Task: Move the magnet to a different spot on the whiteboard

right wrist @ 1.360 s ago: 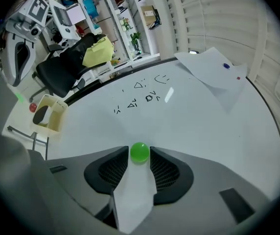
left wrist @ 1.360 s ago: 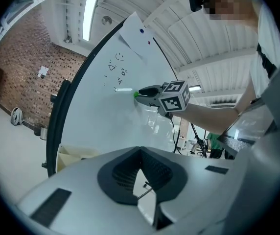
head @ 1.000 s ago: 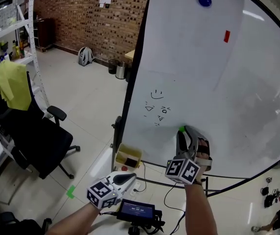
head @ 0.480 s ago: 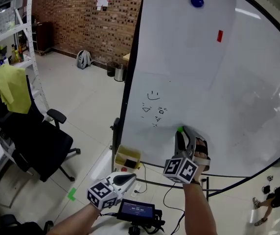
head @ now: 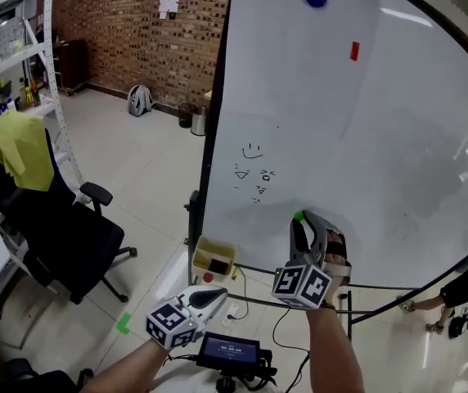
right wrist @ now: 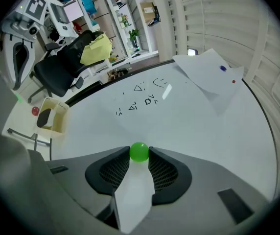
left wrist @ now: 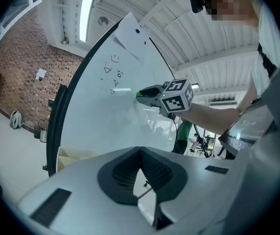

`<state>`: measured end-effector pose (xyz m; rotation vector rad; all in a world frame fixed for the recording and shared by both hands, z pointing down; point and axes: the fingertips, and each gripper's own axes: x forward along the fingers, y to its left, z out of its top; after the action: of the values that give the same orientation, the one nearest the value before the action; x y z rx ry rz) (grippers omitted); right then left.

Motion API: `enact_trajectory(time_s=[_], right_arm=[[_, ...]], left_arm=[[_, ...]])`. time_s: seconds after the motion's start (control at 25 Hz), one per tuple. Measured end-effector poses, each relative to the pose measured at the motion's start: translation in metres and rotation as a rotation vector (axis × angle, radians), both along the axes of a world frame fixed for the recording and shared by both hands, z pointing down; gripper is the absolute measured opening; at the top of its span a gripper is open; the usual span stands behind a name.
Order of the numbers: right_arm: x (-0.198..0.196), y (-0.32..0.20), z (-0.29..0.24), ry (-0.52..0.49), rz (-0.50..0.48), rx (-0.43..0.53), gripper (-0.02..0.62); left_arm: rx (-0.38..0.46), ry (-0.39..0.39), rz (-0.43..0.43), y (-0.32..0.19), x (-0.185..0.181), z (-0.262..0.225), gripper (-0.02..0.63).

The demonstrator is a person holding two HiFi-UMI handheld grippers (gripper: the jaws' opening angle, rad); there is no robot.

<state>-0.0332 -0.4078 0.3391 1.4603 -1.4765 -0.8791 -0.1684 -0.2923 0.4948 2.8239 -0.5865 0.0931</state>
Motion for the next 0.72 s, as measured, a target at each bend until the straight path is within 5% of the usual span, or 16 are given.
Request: enact_trajectory(time_s=[0.72], right_arm=[[0.069, 0.109, 0.01, -0.414, -0.094, -0.058, 0.154]], left_arm=[[0.024, -0.049, 0.039, 0.062, 0.053, -0.001, 0.023]])
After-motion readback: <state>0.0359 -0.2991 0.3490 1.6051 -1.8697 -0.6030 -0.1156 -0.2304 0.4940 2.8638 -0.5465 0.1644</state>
